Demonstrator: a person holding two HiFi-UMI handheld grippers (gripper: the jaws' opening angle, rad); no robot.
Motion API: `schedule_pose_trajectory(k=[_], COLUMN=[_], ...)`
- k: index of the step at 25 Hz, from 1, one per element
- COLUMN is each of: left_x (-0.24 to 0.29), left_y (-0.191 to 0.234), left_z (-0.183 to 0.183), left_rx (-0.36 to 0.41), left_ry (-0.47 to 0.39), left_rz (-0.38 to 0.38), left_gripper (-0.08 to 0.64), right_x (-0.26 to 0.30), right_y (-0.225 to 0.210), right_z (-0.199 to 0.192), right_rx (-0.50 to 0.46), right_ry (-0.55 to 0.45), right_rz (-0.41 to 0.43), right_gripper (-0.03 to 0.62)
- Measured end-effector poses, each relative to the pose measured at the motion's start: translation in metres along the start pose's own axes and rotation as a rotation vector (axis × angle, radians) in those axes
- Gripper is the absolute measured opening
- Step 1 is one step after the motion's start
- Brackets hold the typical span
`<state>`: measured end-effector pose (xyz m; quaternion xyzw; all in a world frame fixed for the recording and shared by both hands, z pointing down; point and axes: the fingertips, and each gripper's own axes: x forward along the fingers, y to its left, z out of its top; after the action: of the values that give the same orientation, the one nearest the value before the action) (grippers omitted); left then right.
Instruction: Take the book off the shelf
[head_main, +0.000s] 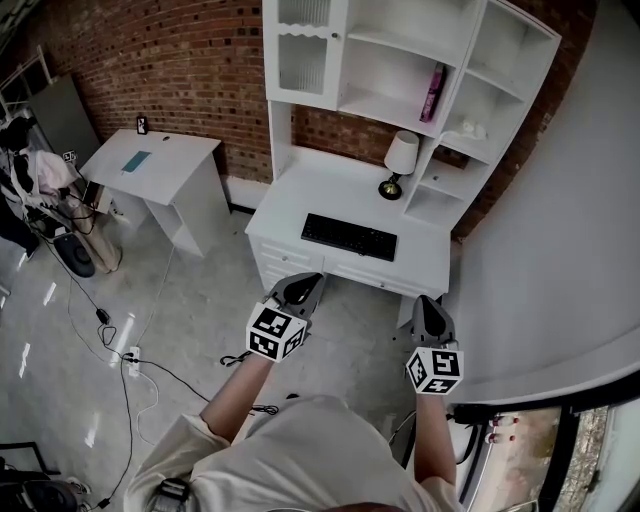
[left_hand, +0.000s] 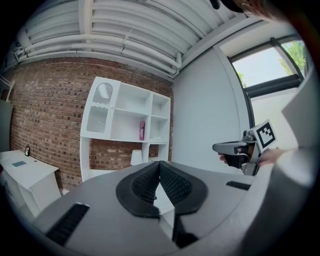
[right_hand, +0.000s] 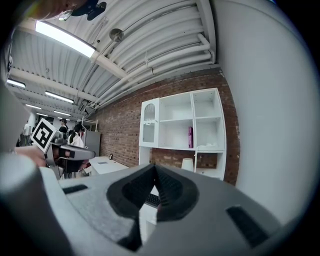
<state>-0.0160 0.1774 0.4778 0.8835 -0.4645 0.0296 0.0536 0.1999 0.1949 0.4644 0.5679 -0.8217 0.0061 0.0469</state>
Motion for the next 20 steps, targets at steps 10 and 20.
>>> schedule_pose_trajectory(k=[10,20], left_x=[-0.008,-0.009], left_y=[0.033,0.047], left_z=[-0.005,-0.023], left_rx=[-0.011,-0.028], left_ry=[0.013,0.041], left_rz=[-0.01,-0.052], left_gripper=[-0.005,-0.005], right_x=[0.025,0.03], right_y=[0.034,0.04], right_z=[-0.009,-0.032], right_rx=[-0.01,0.037], right_ry=[0.049,0.098], right_rz=[-0.005,-0.092], right_gripper=[0.003,0.003])
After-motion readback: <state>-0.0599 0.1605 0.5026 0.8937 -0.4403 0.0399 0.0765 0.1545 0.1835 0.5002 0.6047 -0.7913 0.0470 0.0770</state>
